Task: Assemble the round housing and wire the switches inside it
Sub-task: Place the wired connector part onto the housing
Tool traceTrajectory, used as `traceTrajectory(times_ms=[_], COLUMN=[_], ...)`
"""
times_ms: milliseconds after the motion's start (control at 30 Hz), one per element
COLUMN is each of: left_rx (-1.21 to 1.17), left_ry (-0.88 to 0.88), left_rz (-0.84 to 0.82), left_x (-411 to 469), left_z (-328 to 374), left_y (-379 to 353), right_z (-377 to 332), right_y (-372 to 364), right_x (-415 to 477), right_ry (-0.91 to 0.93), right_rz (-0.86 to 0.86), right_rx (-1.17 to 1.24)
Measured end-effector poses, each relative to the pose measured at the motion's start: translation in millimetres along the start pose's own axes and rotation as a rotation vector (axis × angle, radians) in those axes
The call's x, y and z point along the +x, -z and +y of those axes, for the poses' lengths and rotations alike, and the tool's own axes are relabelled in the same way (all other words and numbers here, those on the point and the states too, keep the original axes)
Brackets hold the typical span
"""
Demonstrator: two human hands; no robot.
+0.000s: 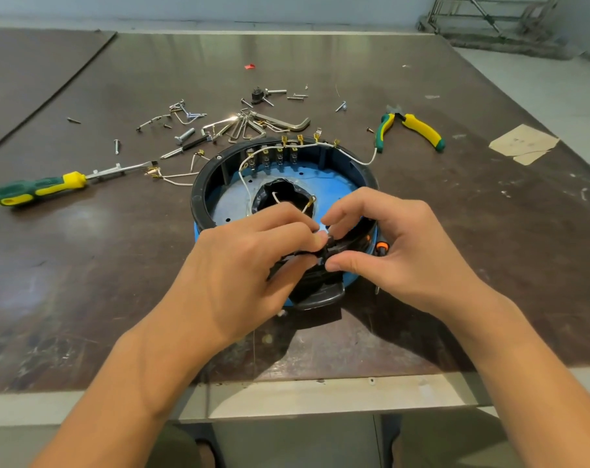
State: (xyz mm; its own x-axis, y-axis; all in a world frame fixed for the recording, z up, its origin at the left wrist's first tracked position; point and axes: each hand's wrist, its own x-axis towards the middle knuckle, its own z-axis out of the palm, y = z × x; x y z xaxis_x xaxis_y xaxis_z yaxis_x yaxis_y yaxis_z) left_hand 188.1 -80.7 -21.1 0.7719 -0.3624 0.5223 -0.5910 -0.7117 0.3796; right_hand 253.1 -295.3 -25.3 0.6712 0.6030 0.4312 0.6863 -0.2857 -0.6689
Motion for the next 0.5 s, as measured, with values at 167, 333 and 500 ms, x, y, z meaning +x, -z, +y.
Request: traceTrajectory(times_ms=[167, 333, 500], left_rx=[0.05, -0.026, -0.028], left_ry=[-0.011, 0.018, 0.053], left_rz=[-0.036, -0.036, -0.064], left_x=[0.1, -0.9, 0.0], left_z=[0.5, -1.7, -2.1], left_y=[-2.1, -1.8, -0.8], right_z=[5.2, 6.0, 5.3], right_y=[-2.8, -1.2, 1.5], right_x=[-0.2, 0.3, -0.3], right_ry=[0.102, 0.088, 0.043], right_rz=[0.007, 0.005, -0.018], right_rx=[-0.045, -0.044, -0.038])
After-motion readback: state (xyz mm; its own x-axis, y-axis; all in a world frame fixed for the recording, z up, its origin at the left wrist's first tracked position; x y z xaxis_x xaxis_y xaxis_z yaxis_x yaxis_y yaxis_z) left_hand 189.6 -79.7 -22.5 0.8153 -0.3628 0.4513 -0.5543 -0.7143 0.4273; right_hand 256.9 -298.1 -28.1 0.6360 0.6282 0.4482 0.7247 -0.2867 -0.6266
